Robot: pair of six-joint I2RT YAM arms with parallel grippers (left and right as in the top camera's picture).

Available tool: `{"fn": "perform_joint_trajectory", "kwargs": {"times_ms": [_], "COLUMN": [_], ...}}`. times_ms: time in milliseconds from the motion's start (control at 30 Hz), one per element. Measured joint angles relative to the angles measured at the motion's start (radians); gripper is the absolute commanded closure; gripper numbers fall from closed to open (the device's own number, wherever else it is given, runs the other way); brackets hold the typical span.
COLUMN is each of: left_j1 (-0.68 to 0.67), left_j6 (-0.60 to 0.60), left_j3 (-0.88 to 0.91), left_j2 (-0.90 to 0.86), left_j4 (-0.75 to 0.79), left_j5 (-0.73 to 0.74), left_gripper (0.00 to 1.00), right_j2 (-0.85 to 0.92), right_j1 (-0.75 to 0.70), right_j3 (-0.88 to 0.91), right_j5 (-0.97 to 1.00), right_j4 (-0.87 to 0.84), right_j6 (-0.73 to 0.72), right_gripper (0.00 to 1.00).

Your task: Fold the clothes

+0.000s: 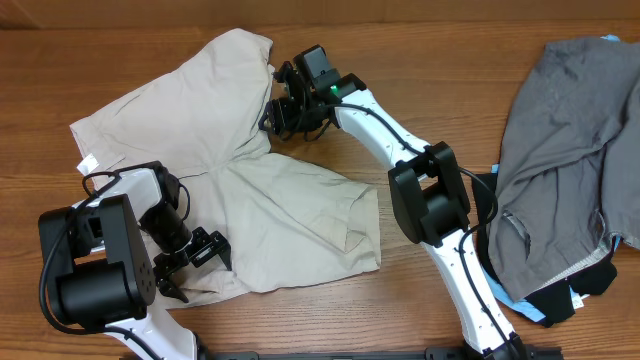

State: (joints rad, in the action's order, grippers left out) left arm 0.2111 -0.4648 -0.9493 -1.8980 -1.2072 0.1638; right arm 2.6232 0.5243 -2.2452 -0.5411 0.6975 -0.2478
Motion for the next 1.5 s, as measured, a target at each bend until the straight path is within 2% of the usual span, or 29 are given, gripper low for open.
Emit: {"fn": "perform_joint_trajectory", "kwargs": {"times_ms": [33, 167, 400, 700, 767, 833, 1000, 1100, 1200, 1367, 1500], "left_j1": [0.000, 0.000, 0.000, 0.000, 0.000, 0.000, 0.000, 0.000, 0.000, 0.000, 0.000], "left_j6": [0.000, 0.000, 0.000, 0.000, 0.000, 0.000, 0.000, 0.000, 0.000, 0.001, 0.001], "left_j3": [0.000, 0.000, 0.000, 0.000, 0.000, 0.000, 0.000, 0.000, 0.000, 0.000, 0.001], "left_j2": [0.000, 0.000, 0.000, 0.000, 0.000, 0.000, 0.000, 0.000, 0.000, 0.000, 0.001], "left_j4": [0.000, 0.000, 0.000, 0.000, 0.000, 0.000, 0.000, 0.000, 0.000, 0.002, 0.003], "left_j5": [0.000, 0.000, 0.000, 0.000, 0.000, 0.000, 0.000, 0.000, 0.000, -0.001, -0.001], "left_gripper": [0.00, 0.00, 0.00, 0.00, 0.00, 0.00, 0.00, 0.00, 0.00, 0.00, 0.00], "right_j2": [0.000, 0.000, 0.001, 0.001, 0.001, 0.001, 0.000, -0.010, -0.033, -0.045, -0.051], "right_j1": [0.003, 0.014, 0.023, 0.042, 0.053, 0.063, 0.068, 0.053, 0.018, -0.032, -0.067], "right_j3": [0.000, 0.000, 0.000, 0.000, 0.000, 0.000, 0.000, -0.016, -0.026, -0.033, -0.035], "right_j5": [0.006, 0.052, 0.112, 0.092, 0.093, 0.098, 0.169, 0.211, 0.269, 0.302, 0.344], "right_j4": [-0.006, -0.013, -0.025, -0.029, -0.029, -0.024, 0.066, 0.174, 0.350, 0.495, 0.546], "right_j6": [-0.004, -0.037, -0.108, -0.119, -0.121, -0.126, -0.204, -0.271, -0.362, -0.441, -0.461], "right_gripper": [0.41, 0.70, 0.68, 0.70, 0.80, 0.96, 0.96, 0.96, 0.96, 0.85, 0.80]}}
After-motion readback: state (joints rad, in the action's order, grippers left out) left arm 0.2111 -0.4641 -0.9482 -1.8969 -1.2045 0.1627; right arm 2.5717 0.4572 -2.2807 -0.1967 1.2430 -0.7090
